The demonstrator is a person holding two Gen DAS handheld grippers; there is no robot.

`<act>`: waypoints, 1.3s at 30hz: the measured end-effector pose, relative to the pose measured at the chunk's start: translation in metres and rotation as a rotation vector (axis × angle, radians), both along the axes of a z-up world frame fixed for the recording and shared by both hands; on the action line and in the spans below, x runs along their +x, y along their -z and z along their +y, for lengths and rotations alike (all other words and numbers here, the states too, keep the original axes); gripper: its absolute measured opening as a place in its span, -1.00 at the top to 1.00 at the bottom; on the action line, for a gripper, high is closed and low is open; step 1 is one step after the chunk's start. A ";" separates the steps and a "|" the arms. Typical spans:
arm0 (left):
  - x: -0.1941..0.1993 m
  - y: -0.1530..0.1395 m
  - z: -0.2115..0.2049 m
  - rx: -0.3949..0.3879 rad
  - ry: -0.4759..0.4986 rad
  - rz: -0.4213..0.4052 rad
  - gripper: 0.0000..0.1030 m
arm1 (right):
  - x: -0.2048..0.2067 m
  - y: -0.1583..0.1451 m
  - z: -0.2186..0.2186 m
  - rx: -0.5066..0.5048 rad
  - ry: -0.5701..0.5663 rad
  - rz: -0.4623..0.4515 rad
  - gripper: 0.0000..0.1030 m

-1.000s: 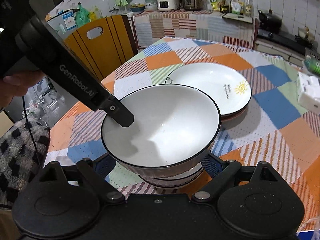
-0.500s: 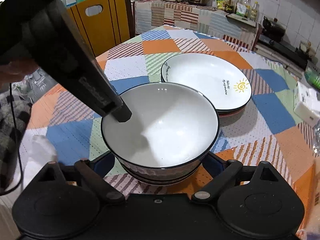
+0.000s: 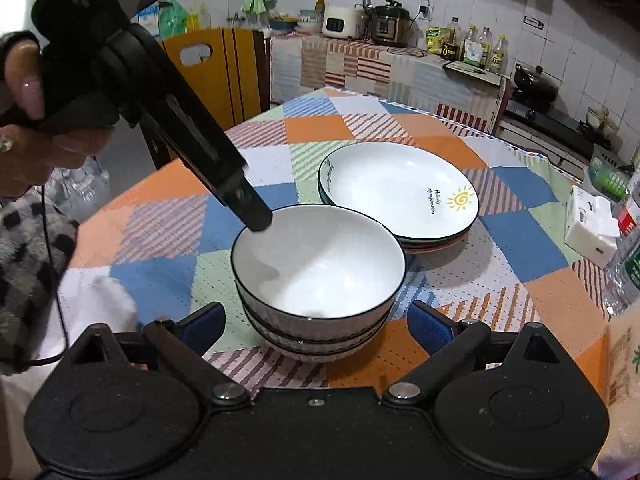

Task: Organize plates and bowls
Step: 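Carry the third bowl with the left gripper and lower it into the bowl stack, then grasp the rim of the three stacked bowls with the left gripper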

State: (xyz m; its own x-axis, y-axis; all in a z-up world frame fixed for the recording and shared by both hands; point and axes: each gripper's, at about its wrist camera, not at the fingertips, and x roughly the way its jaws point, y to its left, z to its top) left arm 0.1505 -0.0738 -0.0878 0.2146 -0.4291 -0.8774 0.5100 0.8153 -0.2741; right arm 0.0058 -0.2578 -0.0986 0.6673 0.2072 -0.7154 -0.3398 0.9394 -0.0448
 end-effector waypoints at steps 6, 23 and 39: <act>0.004 0.020 0.022 -0.094 -0.027 0.050 -0.08 | -0.012 0.008 -0.011 0.150 -0.025 0.010 -0.94; 0.018 0.069 0.018 -0.201 -0.105 0.028 -0.08 | 0.017 0.064 -0.015 0.174 0.013 -0.019 -0.94; 0.016 0.086 0.005 -0.190 -0.172 0.131 0.38 | 0.040 0.089 -0.018 0.201 -0.014 0.041 -0.98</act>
